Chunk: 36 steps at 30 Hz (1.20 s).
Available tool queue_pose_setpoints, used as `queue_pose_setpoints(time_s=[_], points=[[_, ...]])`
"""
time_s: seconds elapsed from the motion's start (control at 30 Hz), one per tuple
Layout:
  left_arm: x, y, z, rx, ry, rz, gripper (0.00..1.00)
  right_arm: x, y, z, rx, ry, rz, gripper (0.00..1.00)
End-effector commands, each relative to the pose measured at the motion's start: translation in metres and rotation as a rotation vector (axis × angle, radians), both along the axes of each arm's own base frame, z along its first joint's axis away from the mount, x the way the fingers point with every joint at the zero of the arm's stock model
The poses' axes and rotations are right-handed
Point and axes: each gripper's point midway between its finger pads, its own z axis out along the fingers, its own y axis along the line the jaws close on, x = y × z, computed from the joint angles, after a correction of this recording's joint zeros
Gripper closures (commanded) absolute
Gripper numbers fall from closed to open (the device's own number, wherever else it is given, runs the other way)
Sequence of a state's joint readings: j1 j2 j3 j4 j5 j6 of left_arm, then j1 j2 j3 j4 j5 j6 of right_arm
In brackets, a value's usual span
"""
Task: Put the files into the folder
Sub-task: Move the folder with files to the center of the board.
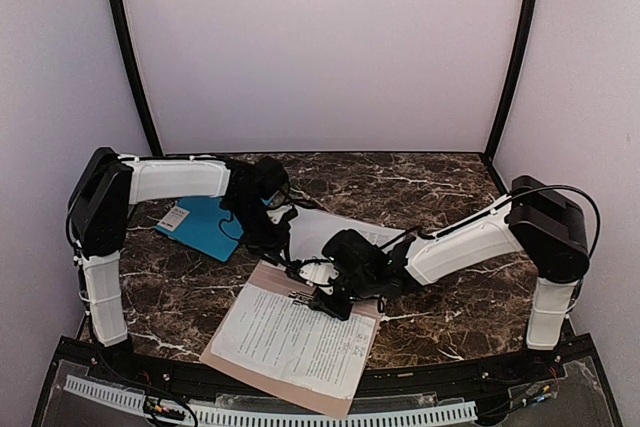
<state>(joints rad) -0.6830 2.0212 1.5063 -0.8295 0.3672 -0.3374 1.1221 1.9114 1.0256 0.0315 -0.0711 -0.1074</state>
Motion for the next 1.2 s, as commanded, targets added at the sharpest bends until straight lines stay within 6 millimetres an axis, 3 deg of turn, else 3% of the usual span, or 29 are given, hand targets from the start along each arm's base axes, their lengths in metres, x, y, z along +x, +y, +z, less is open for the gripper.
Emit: queue_pose_setpoints(time_s=[0.0, 0.2, 0.33, 0.4, 0.5, 0.63, 0.8, 0.97, 1.17], points=[[0.014, 0.015, 0.035, -0.017, -0.169, 0.001, 0.7, -0.023, -0.067, -0.048, -0.291, 0.103, 0.058, 0.72], [0.021, 0.032, 0.039, -0.005, -0.238, 0.059, 0.65, -0.007, -0.084, -0.034, -0.317, 0.075, 0.024, 0.53], [0.021, 0.039, 0.031, 0.008, -0.25, 0.09, 0.59, 0.004, -0.078, -0.008, -0.247, 0.051, -0.019, 0.38], [0.023, 0.038, 0.028, 0.003, -0.252, 0.099, 0.56, 0.009, -0.074, 0.007, -0.197, 0.042, -0.059, 0.25], [0.028, 0.031, 0.027, -0.028, -0.254, 0.115, 0.51, 0.019, -0.075, 0.028, -0.136, 0.036, -0.158, 0.14], [0.032, 0.024, 0.02, -0.053, -0.243, 0.138, 0.45, 0.035, -0.099, 0.039, -0.122, 0.068, -0.383, 0.03], [0.028, 0.027, 0.004, -0.03, -0.215, 0.146, 0.39, 0.049, -0.146, 0.031, -0.192, 0.145, -0.662, 0.01], [0.029, 0.029, 0.001, -0.033, -0.234, 0.154, 0.35, 0.06, -0.188, 0.025, -0.179, 0.237, -0.887, 0.01], [0.029, 0.024, -0.008, -0.056, -0.225, 0.154, 0.33, 0.066, -0.215, 0.013, -0.139, 0.346, -1.015, 0.01]])
